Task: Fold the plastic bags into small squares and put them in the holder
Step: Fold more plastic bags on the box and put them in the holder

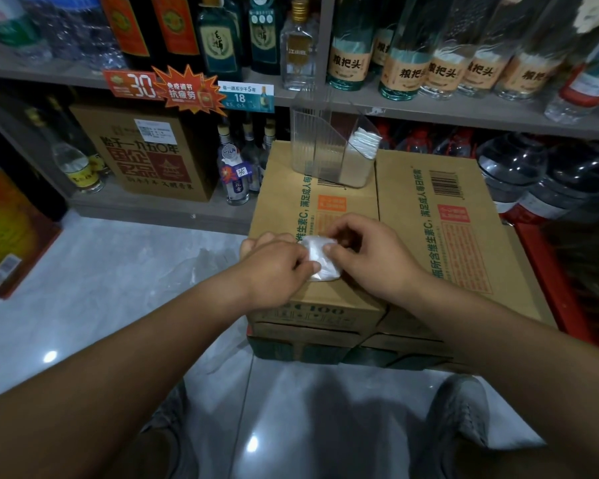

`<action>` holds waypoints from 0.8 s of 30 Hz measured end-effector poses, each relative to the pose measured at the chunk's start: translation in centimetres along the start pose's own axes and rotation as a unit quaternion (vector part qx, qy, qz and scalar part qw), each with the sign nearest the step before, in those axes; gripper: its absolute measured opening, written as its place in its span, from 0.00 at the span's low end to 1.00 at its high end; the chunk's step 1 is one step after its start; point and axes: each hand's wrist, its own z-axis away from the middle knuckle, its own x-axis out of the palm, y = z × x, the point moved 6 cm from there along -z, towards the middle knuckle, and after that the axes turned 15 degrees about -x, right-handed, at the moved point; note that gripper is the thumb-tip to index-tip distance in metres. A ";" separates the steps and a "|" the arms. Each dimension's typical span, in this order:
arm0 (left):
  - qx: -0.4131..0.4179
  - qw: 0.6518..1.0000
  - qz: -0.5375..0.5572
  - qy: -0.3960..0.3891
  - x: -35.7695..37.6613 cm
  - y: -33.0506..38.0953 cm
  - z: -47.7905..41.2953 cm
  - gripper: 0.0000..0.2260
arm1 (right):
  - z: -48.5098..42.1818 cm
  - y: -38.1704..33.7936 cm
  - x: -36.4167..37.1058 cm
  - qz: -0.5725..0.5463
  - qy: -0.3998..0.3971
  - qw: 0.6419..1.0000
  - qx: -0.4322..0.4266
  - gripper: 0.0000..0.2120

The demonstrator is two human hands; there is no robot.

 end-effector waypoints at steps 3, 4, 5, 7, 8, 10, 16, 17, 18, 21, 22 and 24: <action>0.000 1.000 -0.011 -0.009 -0.1 0.1 -0.1 0.17 | -0.6 -0.2 0.2 0.035 -0.029 0.999 -0.026 0.03; 0.005 1.000 -0.012 -0.004 -0.1 0.0 0.0 0.16 | -0.8 -0.3 0.3 0.042 -0.038 0.998 -0.032 0.03; 0.010 1.000 -0.007 0.005 -0.1 0.0 0.2 0.15 | -1.0 -0.5 0.3 0.046 -0.047 0.997 -0.037 0.02; 0.018 0.999 0.028 0.034 -0.5 -0.2 0.7 0.11 | -1.2 -0.9 0.4 0.057 -0.062 0.995 -0.051 0.02; 0.022 0.997 0.057 0.049 -0.8 -0.3 1.0 0.09 | -1.3 -1.0 0.5 0.067 -0.068 0.994 -0.057 0.03; 0.037 0.989 0.121 0.074 -1.2 -0.8 1.8 0.08 | -1.3 -0.9 0.6 0.084 -0.081 0.991 -0.058 0.03; 0.194 0.971 0.093 0.103 -0.1 -1.7 4.4 0.16 | 0.1 -1.8 1.4 0.082 -0.135 0.985 -0.066 0.06; 0.205 0.970 0.079 0.100 0.2 -1.8 4.6 0.17 | 0.4 -2.0 1.4 0.080 -0.137 0.985 -0.069 0.06; 0.212 0.970 0.065 0.102 0.4 -1.9 4.8 0.18 | 0.6 -2.2 1.5 0.079 -0.139 0.984 -0.073 0.05; 0.209 0.970 0.049 0.116 0.7 -2.0 5.0 0.18 | 1.2 -2.4 1.7 0.072 -0.144 0.984 -0.082 0.04; 0.205 0.970 0.050 0.117 0.7 -1.9 5.0 0.17 | 1.4 -2.4 1.7 0.072 -0.143 0.983 -0.084 0.03; 0.201 0.971 0.051 0.120 0.6 -1.8 4.9 0.17 | 1.7 -2.2 1.7 0.082 -0.131 0.984 -0.091 0.04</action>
